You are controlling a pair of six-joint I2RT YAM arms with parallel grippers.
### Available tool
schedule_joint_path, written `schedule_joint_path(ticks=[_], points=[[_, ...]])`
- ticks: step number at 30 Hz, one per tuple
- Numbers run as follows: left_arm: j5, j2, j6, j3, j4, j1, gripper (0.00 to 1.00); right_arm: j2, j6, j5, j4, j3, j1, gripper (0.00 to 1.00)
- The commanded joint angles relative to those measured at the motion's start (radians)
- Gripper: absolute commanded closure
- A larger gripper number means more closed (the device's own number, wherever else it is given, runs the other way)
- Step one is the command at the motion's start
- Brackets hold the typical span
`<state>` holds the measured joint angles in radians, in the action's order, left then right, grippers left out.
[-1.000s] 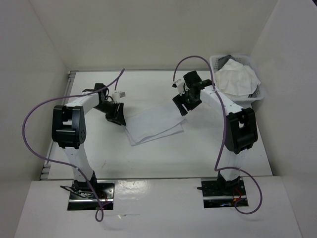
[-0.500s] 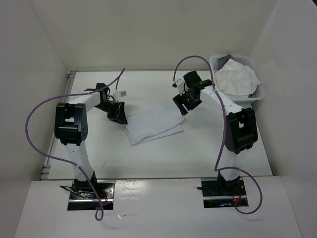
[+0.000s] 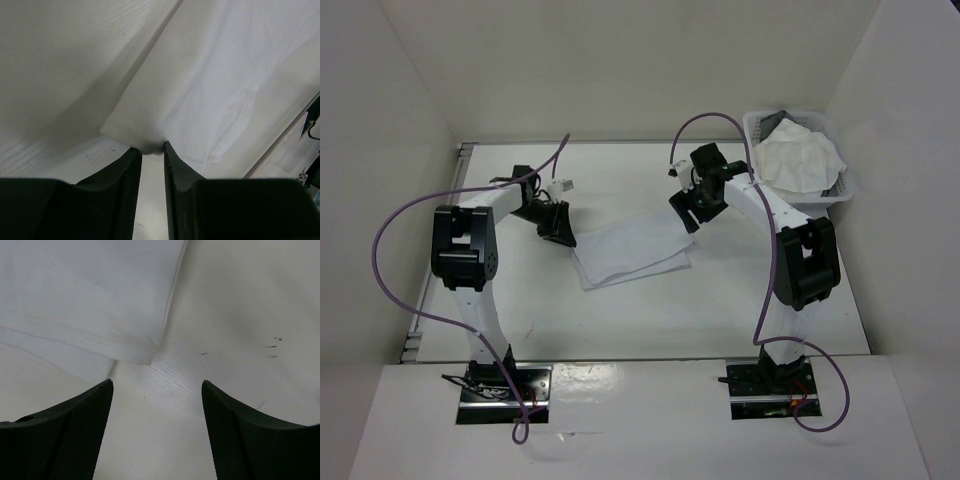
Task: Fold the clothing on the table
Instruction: Fold the skirt
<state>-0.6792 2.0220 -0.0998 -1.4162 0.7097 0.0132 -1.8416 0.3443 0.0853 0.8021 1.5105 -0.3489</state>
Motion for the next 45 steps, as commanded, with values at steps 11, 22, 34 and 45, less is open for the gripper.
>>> schedule_joint_path(ticks=[11,22,34,45], points=[[-0.060,0.047,-0.026,-0.183,0.095,-0.024,0.88,0.031,-0.010,-0.009,-0.032,-0.019,0.005,0.24],[-0.051,0.066,-0.046,-0.201,0.103,-0.047,0.88,0.031,0.044,0.102,0.078,-0.029,-0.067,0.29],[-0.042,0.066,-0.046,-0.173,0.085,-0.056,0.87,0.004,0.087,0.217,0.129,-0.059,-0.196,0.30],[-0.033,0.066,-0.037,-0.173,0.085,-0.056,0.87,-0.059,0.105,0.283,0.120,-0.079,-0.214,0.30]])
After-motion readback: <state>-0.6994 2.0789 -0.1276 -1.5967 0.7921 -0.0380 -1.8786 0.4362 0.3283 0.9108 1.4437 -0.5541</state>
